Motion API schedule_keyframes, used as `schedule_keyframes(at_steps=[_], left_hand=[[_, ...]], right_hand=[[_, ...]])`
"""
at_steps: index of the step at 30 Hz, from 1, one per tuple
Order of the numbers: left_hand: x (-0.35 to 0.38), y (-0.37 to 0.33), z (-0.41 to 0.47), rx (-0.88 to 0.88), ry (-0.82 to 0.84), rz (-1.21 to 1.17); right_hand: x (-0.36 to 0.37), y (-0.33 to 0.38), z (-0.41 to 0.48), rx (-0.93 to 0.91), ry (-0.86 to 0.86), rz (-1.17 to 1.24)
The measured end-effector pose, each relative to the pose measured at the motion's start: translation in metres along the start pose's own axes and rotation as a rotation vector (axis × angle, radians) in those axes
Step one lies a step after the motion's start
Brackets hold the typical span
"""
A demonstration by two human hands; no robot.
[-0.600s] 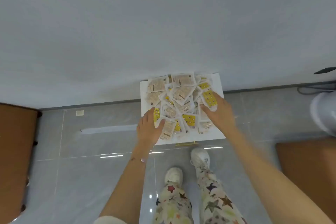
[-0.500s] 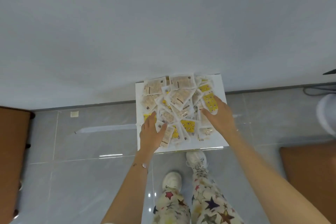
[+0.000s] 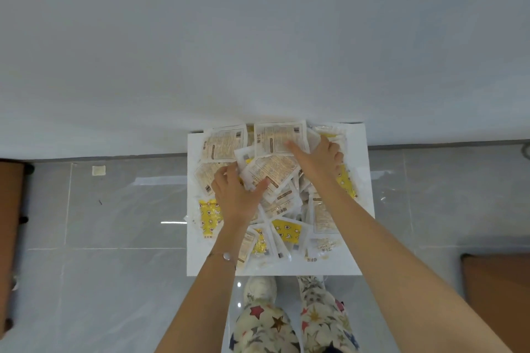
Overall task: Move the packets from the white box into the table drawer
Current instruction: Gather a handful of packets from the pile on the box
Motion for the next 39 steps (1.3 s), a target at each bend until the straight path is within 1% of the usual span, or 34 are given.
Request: schedule_keyframes(at_steps=[2,4,7,9,11,14,16,18,20,24,28,31,36,39], left_hand=[[-0.002,-0.004,-0.003,0.031,-0.049,-0.039],[-0.006,-0.011,-0.007,0.092,-0.094,-0.062],[-0.011,-0.024,-0.013,0.201,-0.119,-0.090],[-0.008,-0.027,-0.013,0.213,-0.070,-0.146],[-0.004,-0.026,-0.011,0.190,-0.011,-0.179],[-0.005,-0.023,-0.005,0.151,0.003,-0.169],[-0.006,-0.018,-0.002,0.124,0.019,-0.219],[-0.005,-0.012,-0.001,0.083,0.046,-0.306],[-0.006,-0.007,-0.002,0.054,0.057,-0.360],[-0.014,-0.002,-0.005,0.019,0.032,-0.424],[-0.016,0.002,-0.008,-0.050,0.082,-0.610],[-0.017,0.007,-0.010,-0.131,0.123,-0.654],[-0.017,0.009,-0.012,-0.229,0.211,-0.856],[-0.023,0.008,-0.010,-0.252,0.223,-0.874]], right_hand=[[0.005,0.002,0.005,0.050,0.007,0.012],[0.007,0.003,0.008,0.043,0.013,0.057],[0.002,-0.003,0.009,0.024,0.032,0.388],[-0.006,-0.011,0.005,0.031,0.034,0.529],[-0.013,-0.018,0.004,0.013,0.033,0.558],[-0.029,-0.034,-0.002,-0.043,-0.026,0.546],[-0.040,-0.057,-0.007,-0.014,-0.048,0.641],[-0.042,-0.081,-0.014,0.035,0.001,0.722],[-0.040,-0.098,-0.021,0.044,0.052,0.744],[-0.035,-0.118,-0.036,0.071,0.068,0.872],[-0.030,-0.118,-0.045,0.087,0.080,0.932],[-0.029,-0.106,-0.051,0.087,0.095,0.964],[-0.029,-0.079,-0.061,0.112,0.179,1.155],[-0.029,-0.061,-0.068,0.134,0.233,1.262]])
Point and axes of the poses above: each hand's wrist, its own z-axis towards the middle knuckle, its own x-axis out of the palm, y = z × x, the point moved 9 cm from there along z, towards the middle knuckle
